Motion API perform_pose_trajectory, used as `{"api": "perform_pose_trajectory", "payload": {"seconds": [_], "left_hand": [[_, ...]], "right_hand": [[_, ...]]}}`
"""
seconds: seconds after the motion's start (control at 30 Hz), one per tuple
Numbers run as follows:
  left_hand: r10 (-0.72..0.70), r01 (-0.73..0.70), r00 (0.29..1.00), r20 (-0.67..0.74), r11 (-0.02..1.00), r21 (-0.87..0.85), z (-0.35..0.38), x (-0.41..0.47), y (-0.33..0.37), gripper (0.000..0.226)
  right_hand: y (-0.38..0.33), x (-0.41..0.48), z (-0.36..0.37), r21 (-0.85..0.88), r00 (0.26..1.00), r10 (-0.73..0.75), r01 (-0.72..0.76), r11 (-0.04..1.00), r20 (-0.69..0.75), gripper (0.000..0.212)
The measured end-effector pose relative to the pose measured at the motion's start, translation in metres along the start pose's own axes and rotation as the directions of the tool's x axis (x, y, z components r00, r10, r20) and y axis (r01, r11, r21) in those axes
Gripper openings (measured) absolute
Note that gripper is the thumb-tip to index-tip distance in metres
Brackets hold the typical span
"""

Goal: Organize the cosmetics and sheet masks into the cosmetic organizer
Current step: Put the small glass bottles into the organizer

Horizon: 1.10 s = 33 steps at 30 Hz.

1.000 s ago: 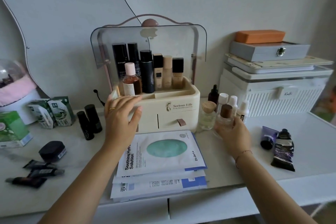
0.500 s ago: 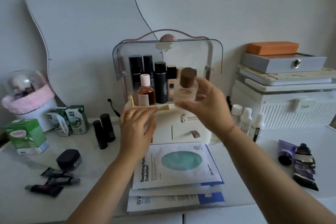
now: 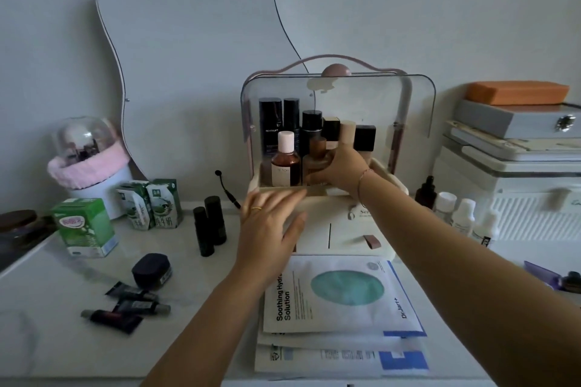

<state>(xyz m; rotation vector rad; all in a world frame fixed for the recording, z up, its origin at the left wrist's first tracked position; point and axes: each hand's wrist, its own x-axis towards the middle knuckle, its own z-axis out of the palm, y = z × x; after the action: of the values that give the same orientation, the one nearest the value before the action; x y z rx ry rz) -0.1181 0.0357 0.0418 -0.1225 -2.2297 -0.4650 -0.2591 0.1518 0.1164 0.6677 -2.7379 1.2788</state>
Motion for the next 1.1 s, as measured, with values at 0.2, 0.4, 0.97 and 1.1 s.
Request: {"api": "perform_pose_trajectory", "payload": {"seconds": [0.2, 0.4, 0.97, 1.1], "left_hand": [[-0.004, 0.003, 1.000, -0.006, 1.000, -0.018, 0.000, 0.000, 0.001, 0.042], [0.031, -0.031, 0.998, -0.049, 1.000, -0.005, 0.002, 0.001, 0.000, 0.038], [-0.021, 0.020, 0.999, -0.038, 1.000, -0.015, 0.004, 0.001, 0.006, 0.036], [-0.014, 0.014, 0.999, -0.043, 1.000, -0.019, 0.004, 0.001, 0.006, 0.033]], "right_hand": [[-0.008, -0.014, -0.006, -0.088, 0.998, -0.013, 0.019, 0.996, 0.068, 0.041], [0.042, -0.103, -0.034, 0.115, 0.822, -0.227, 0.332, 0.936, -0.522, 0.039], [0.176, -0.105, -0.026, 0.183, 0.913, 0.225, -0.170, 0.968, -0.339, 0.059], [0.167, -0.119, -0.032, 0.185, 0.867, 0.234, -0.167, 0.968, -0.440, 0.051]]}}
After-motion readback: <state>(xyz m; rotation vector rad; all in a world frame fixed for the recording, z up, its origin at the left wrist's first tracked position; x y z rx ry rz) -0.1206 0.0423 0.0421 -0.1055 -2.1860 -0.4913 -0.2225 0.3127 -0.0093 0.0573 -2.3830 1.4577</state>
